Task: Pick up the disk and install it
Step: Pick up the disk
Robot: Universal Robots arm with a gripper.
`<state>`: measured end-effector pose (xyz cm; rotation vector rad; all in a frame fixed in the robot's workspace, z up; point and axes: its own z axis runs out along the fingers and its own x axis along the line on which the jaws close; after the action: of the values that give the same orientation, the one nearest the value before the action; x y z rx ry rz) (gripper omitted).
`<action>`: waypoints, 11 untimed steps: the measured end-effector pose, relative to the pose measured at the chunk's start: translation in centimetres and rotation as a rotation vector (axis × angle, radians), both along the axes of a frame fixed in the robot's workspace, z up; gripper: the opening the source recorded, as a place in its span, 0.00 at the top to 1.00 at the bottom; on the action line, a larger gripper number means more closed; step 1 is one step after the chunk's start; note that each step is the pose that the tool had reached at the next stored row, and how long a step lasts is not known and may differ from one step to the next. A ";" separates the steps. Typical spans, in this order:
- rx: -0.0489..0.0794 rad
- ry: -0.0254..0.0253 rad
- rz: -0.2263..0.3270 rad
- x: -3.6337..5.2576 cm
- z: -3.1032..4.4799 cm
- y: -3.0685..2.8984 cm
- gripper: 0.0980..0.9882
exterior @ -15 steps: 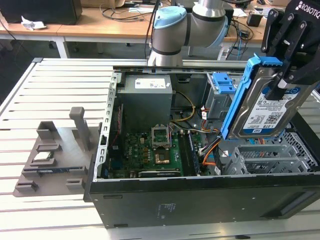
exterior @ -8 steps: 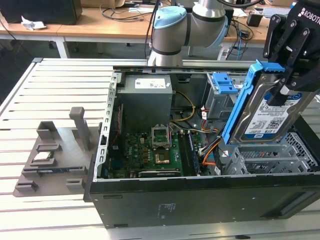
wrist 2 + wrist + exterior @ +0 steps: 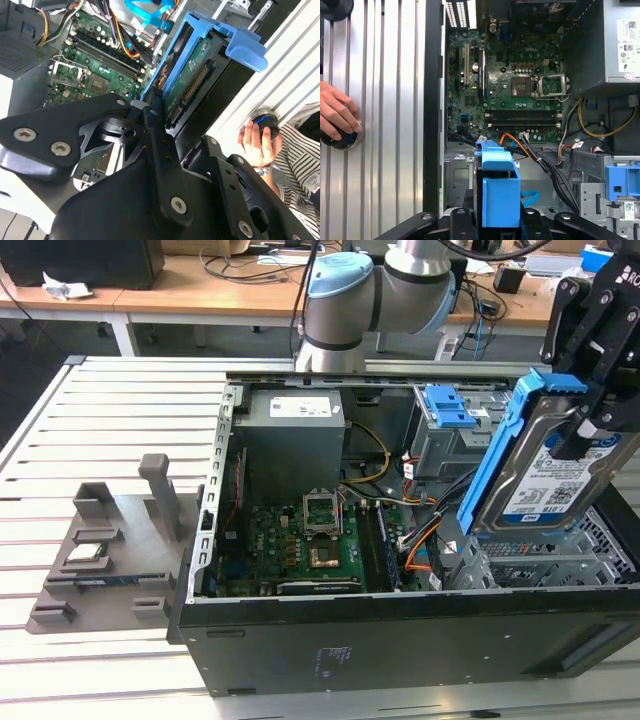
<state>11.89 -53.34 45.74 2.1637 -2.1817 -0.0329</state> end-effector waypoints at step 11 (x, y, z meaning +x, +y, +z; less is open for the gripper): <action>-0.002 0.0096 0.000 3.16 -1.02 0.01 0.70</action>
<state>15.04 -53.33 44.72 2.1583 -2.1751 -0.0408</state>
